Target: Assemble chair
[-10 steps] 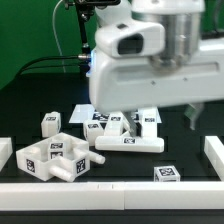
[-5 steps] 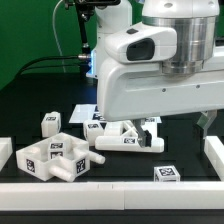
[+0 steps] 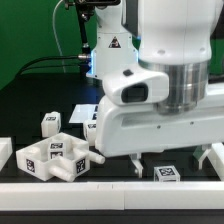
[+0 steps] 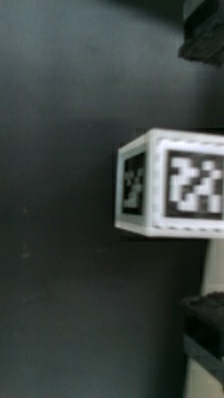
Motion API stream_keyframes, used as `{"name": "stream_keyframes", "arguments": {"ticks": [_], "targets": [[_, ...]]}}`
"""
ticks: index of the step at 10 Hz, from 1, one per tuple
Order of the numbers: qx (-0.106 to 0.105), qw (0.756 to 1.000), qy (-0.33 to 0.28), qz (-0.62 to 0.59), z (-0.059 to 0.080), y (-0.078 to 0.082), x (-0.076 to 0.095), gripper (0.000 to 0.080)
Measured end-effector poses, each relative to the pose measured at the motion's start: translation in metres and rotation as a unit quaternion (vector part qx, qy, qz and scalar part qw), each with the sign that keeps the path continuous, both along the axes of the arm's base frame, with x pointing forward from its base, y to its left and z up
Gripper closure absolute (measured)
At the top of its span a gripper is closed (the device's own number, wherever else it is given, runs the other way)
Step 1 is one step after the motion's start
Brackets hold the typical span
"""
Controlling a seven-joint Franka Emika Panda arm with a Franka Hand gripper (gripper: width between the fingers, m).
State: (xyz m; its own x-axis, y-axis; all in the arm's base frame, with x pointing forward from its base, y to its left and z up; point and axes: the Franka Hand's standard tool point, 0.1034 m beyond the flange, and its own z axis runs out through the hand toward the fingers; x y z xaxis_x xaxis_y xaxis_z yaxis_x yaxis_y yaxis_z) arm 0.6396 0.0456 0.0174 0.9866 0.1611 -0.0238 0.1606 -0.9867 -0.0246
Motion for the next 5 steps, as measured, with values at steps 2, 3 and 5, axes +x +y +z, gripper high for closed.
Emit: {"name": "stream_keyframes", "arguments": {"ticks": [2, 3, 5], "targets": [[-0.001, 1.0, -0.005, 0.001, -0.0066, 0.0052, 0.0007, 0.015], [-0.001, 1.0, -0.005, 0.001, -0.0064, 0.0044, 0.0008, 0.0165], [-0.001, 1.0, -0.005, 0.001, -0.0067, 0.0044, 0.0006, 0.0336]]}}
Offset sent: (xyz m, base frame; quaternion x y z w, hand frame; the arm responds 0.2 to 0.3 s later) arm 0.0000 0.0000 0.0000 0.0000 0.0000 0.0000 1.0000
